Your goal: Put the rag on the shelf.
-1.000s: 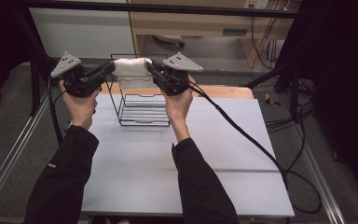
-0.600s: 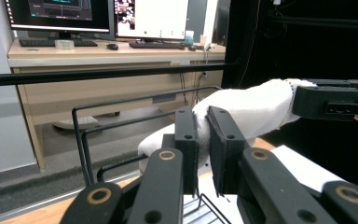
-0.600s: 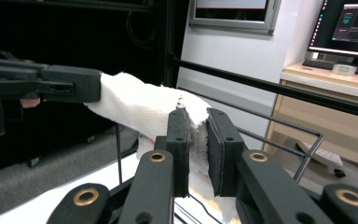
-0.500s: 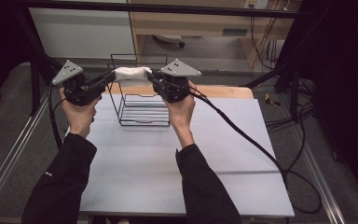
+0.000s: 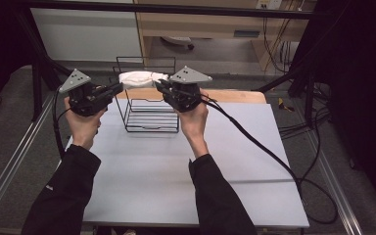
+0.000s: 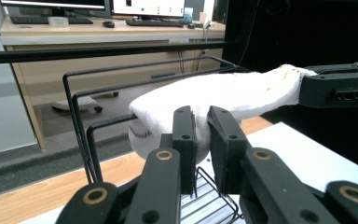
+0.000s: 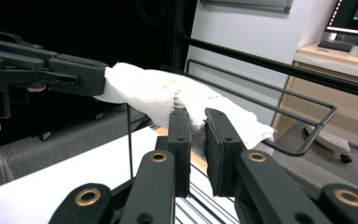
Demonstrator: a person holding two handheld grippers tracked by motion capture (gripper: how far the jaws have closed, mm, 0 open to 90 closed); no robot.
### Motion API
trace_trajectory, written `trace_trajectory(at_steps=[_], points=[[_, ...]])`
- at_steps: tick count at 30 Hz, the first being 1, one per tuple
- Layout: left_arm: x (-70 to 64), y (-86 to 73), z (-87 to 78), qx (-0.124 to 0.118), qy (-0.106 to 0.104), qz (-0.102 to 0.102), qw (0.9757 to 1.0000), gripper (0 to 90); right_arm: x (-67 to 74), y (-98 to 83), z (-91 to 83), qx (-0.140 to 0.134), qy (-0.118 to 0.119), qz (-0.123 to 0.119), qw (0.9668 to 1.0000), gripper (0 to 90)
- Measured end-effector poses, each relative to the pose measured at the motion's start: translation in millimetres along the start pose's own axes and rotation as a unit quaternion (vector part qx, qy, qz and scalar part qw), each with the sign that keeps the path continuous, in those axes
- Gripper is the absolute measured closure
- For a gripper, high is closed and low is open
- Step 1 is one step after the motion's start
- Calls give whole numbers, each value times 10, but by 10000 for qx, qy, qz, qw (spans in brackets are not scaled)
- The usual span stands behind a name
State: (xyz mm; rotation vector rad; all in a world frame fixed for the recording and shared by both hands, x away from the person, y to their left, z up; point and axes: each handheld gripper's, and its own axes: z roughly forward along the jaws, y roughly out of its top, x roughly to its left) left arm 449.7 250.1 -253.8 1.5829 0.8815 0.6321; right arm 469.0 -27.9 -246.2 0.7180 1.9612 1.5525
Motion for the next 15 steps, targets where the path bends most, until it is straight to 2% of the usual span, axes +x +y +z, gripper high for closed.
trace_trajectory(at_steps=[5, 10, 13, 15], points=[[3, 12, -28, 85, -47, -11, 10000, 772, -7, -29, 2, 49, 2, -5, 10000, 820], [30, 114, -120, 31, -89, -128, 9999, 751, 0, -48, 6, 98, 7, -17, 10000, 823], [45, 186, -134, 21, -91, -193, 9998, 777, -4, -68, 7, 119, 9, 1, 9999, 823], [40, 207, -96, 165, -46, -245, 9996, 818, -7, -85, 10, 132, 9, -2, 9999, 823]])
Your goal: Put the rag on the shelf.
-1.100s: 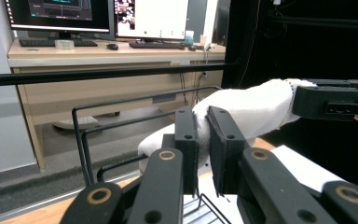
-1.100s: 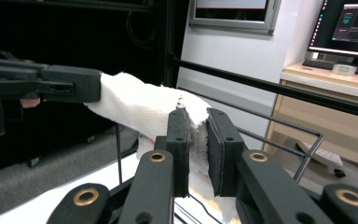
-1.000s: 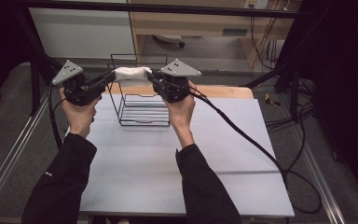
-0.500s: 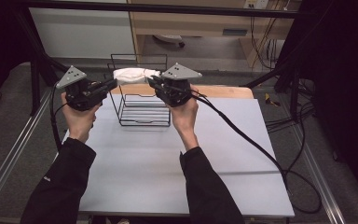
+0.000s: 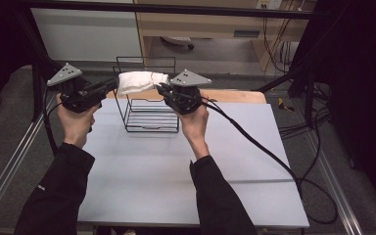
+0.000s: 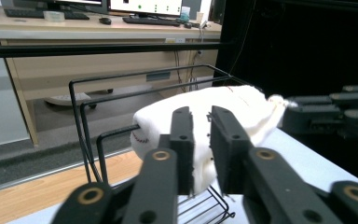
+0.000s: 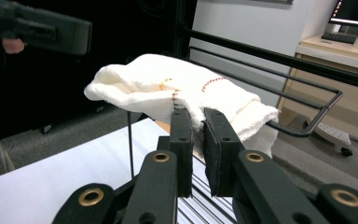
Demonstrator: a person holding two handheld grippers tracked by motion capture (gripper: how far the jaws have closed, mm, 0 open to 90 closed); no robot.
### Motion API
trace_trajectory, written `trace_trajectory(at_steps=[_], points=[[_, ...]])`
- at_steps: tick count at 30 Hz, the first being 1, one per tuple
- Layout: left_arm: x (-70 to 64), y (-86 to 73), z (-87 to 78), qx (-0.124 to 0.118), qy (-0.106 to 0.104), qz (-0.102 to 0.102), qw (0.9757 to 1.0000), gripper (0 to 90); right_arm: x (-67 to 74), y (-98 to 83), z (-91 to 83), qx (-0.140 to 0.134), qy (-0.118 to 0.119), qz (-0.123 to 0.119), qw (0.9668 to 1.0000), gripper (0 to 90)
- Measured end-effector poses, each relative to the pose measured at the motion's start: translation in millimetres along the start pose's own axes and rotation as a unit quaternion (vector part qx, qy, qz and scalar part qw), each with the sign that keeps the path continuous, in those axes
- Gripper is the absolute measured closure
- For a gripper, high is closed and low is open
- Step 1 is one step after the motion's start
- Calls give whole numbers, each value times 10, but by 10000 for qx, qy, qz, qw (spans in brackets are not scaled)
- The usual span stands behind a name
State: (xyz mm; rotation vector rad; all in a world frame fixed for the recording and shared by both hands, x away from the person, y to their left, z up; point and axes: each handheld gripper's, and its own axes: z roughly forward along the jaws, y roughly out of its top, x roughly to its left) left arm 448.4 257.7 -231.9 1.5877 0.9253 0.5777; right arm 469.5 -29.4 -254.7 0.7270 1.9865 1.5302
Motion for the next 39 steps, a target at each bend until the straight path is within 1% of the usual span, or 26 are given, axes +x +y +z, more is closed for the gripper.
trace_trajectory(at_steps=[1, 4, 9, 11, 15, 19, 22, 23, 24, 25, 27, 29, 34, 39], points=[[-3, 0, 29, 73, 8, -16, 10000, 835, -1, -8, 2, 10, 1, 17, 10000, 823], [-27, -32, 119, 228, -63, -76, 9997, 863, -4, -23, 11, 12, 15, 42, 10000, 822], [-75, -123, 235, 459, -136, -40, 9988, 881, -2, -36, 26, 57, 16, 7, 10000, 813], [-73, -153, 261, 505, -152, -37, 9986, 885, 1, -43, 29, 73, 21, -12, 10000, 802], [-70, -191, 290, 559, -141, -32, 9983, 888, -2, -44, 12, 95, 69, 38, 9999, 734], [-70, -220, 318, 586, -102, 4, 9982, 890, -6, -8, -20, -40, 170, 136, 9998, 646], [-67, -242, 347, 630, -52, 48, 9980, 891, -17, 16, -34, -78, 259, 217, 9994, 618], [-66, -248, 354, 633, -52, 53, 9980, 892, -16, 22, -34, -93, 257, 224, 9994, 628], [-67, -254, 365, 634, -42, 65, 9980, 892, -17, 26, -34, -72, 292, 217, 9993, 671], [-66, -258, 375, 642, -23, 84, 9979, 892, -9, 30, -26, -40, 323, 264, 9991, 710], [-64, -266, 393, 648, -13, 77, 9979, 892, 6, 26, 13, 95, 351, 221, 9991, 788], [-67, -272, 403, 650, 10, 100, 9978, 893, 23, 4, 71, 208, 329, 194, 9991, 825], [-56, -293, 442, 674, 54, 135, 9976, 892, -8, -70, 198, 433, 138, 243, 9987, 853], [-25, -342, 501, 672, 108, 94, 9976, 892, -57, -101, 286, 502, 42, 274, 9984, 847]])
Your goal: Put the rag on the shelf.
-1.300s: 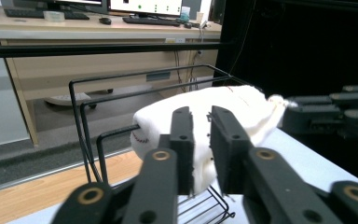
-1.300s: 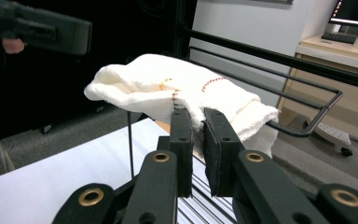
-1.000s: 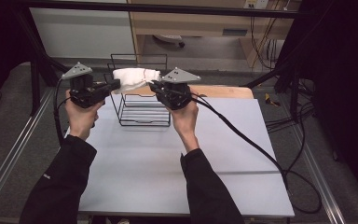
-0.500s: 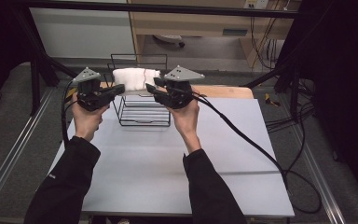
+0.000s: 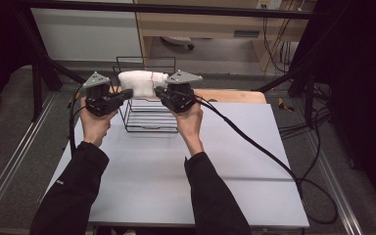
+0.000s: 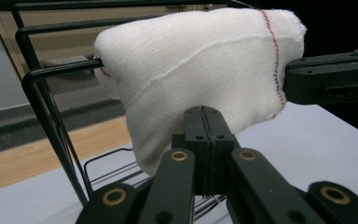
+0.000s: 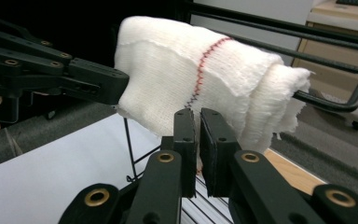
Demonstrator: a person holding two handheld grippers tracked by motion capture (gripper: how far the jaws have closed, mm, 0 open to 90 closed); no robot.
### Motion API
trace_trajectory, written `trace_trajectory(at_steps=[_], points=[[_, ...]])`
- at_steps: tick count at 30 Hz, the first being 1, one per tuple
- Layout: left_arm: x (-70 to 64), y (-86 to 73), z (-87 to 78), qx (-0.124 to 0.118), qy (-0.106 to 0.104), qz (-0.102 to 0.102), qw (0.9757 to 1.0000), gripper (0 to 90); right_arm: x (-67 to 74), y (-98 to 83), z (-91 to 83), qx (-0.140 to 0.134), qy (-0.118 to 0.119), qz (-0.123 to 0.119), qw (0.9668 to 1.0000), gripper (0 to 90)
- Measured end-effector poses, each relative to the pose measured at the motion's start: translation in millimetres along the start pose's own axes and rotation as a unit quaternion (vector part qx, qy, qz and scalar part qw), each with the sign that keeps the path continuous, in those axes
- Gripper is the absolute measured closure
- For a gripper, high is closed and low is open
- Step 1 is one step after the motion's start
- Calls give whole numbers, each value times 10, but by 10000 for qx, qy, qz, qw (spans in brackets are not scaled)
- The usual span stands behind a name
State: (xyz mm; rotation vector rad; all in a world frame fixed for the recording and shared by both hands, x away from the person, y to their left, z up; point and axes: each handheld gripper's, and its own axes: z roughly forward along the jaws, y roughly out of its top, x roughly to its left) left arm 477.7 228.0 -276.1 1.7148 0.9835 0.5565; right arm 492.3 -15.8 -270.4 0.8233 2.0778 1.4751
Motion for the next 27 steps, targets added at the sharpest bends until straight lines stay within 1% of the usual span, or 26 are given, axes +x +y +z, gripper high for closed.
trace_trajectory(at_steps=[5, 9, 12, 14, 17, 18, 21, 23, 25, 27], points=[[14, -29, 32, -9, 8, -4, 10000, 892, -20, -3, 27, -7, 4, 7, 10000, 829], [1, -32, -37, -53, -15, 74, 10000, 890, 5, 2, -20, -55, 77, -43, 9999, 797], [-4, -51, -123, -68, -24, 133, 9999, 877, 37, 7, -91, -90, 133, -98, 9998, 754], [-2, -78, -176, -82, -75, 103, 9999, 853, 36, 5, -144, -121, 215, 0, 9997, 709], [-10, -139, -245, -44, -93, 183, 9998, 807, 39, -7, -234, -88, 287, 46, 9995, 617], [-10, -161, -263, -19, -107, 207, 9997, 788, 38, -15, -265, -70, 312, 44, 9995, 581], [-20, -235, -305, 106, -144, 259, 9995, 691, 24, -63, -350, 16, 333, 115, 9994, 468], [-21, -298, -321, 217, -185, 269, 9992, 599, -4, -114, -404, 71, 373, 173, 9991, 434], [-21, -375, -329, 284, -208, 286, 9990, 523, -39, -177, -450, 147, 363, 222, 9990, 371], [-14, -463, -328, 380, -250, 282, 9986, 439, -74, -251, -497, 221, 417, 300, 9984, 310]])
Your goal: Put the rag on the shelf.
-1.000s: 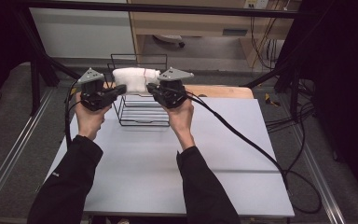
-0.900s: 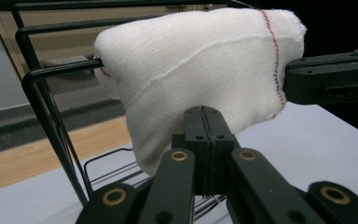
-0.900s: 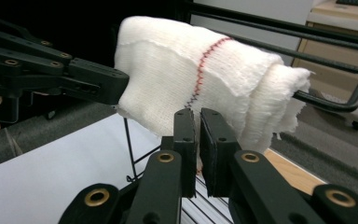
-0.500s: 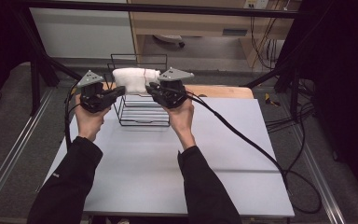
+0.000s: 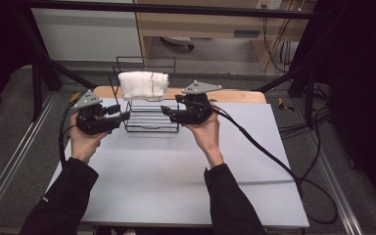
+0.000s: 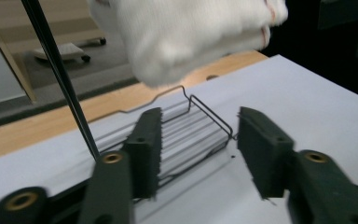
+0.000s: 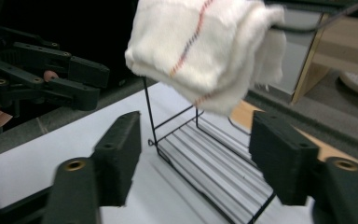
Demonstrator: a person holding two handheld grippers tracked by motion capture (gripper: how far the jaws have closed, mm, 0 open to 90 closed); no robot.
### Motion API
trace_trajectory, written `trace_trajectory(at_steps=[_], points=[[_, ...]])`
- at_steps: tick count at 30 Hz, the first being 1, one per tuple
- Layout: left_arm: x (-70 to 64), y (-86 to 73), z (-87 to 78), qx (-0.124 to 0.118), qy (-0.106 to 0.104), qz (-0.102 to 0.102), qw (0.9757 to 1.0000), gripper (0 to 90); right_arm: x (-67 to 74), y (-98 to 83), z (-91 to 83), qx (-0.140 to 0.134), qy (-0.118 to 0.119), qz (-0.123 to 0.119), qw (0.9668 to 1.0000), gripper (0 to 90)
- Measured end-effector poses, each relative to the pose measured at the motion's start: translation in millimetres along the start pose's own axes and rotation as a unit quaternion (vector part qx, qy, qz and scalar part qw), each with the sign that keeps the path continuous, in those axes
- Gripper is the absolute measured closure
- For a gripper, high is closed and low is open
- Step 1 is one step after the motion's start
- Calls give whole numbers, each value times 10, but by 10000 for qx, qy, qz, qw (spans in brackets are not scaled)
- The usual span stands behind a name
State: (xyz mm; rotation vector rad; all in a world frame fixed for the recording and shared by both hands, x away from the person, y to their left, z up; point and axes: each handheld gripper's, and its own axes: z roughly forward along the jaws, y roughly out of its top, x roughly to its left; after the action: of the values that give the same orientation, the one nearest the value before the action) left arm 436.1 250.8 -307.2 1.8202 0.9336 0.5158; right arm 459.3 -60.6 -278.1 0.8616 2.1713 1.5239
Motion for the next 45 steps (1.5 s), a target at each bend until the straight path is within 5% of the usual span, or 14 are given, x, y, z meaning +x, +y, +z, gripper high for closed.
trace_trajectory(at_steps=[12, 19, 34, 45], points=[[-19, -567, 25, 544, -167, 43, 9984, 159, -227, -551, -349, 281, 88, 260, 9992, 57], [-60, -809, -14, 690, -154, 147, 9974, 67, -330, -962, -571, 427, 94, 303, 9986, 7], [-40, -1238, -88, 841, -167, 127, 9962, 51, -576, -1794, -1022, 574, -94, 634, 9963, 3], [-24, -1392, -133, 888, -147, 166, 9958, 57, -685, -2176, -1334, 703, -98, 856, 9938, 3]])
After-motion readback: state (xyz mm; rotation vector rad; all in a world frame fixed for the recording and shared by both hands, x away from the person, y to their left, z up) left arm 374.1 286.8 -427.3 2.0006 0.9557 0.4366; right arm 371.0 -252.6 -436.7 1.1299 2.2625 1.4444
